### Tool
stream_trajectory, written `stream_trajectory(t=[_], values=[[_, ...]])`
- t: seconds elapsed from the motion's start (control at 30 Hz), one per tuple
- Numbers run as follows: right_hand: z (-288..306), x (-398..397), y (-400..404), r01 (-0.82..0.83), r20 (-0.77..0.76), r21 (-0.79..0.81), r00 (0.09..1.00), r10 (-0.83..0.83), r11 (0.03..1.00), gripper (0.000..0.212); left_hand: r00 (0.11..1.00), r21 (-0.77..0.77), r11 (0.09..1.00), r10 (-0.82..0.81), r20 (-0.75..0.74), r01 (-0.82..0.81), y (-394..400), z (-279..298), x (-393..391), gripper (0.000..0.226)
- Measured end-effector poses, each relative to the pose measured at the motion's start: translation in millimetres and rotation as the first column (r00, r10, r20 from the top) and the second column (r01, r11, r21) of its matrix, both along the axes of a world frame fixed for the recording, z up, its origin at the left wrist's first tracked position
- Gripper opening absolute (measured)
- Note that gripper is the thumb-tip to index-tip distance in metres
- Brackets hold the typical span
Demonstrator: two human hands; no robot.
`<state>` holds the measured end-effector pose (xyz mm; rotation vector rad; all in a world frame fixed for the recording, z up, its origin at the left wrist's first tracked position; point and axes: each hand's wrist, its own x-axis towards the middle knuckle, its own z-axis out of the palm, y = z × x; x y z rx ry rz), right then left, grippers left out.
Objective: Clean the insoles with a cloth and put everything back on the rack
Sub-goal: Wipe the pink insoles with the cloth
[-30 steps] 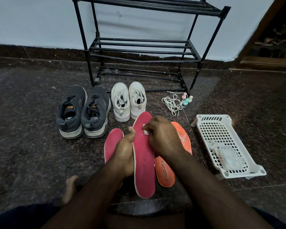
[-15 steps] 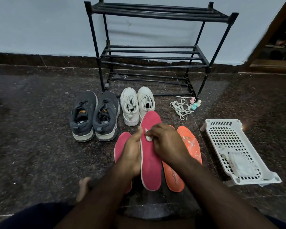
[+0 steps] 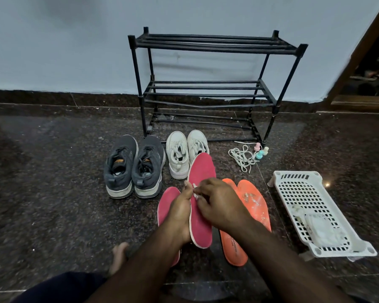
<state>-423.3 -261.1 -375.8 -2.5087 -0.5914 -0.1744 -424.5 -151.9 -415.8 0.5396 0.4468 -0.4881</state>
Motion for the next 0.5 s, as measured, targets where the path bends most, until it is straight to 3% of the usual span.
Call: stream_trajectory(t=[0.23,0.4,0.5], values=[[2.4,-8.6,6.2,-0.002,0.002,-0.054,1.000,0.003,0.999,0.027,1.000,-0.006,1.000,0.019,-0.008,-0.019,0.6,-2.6,0.6,0.061],[1.5,14.8,-10.8,0.204,0.033,-0.047,0.979,-0.203,0.978,0.026,0.998,-0.005,1.000,-0.018,0.067,0.019,-5.8,-3.8,-4.0,0.059],[0.9,10.0,-6.0,0.139,-0.008,-0.057,0.990,-0.140,0.989,0.027,0.998,-0.018,1.000,0.006,0.065,-0.005,-5.1,-8.0,-1.9,0.058]])
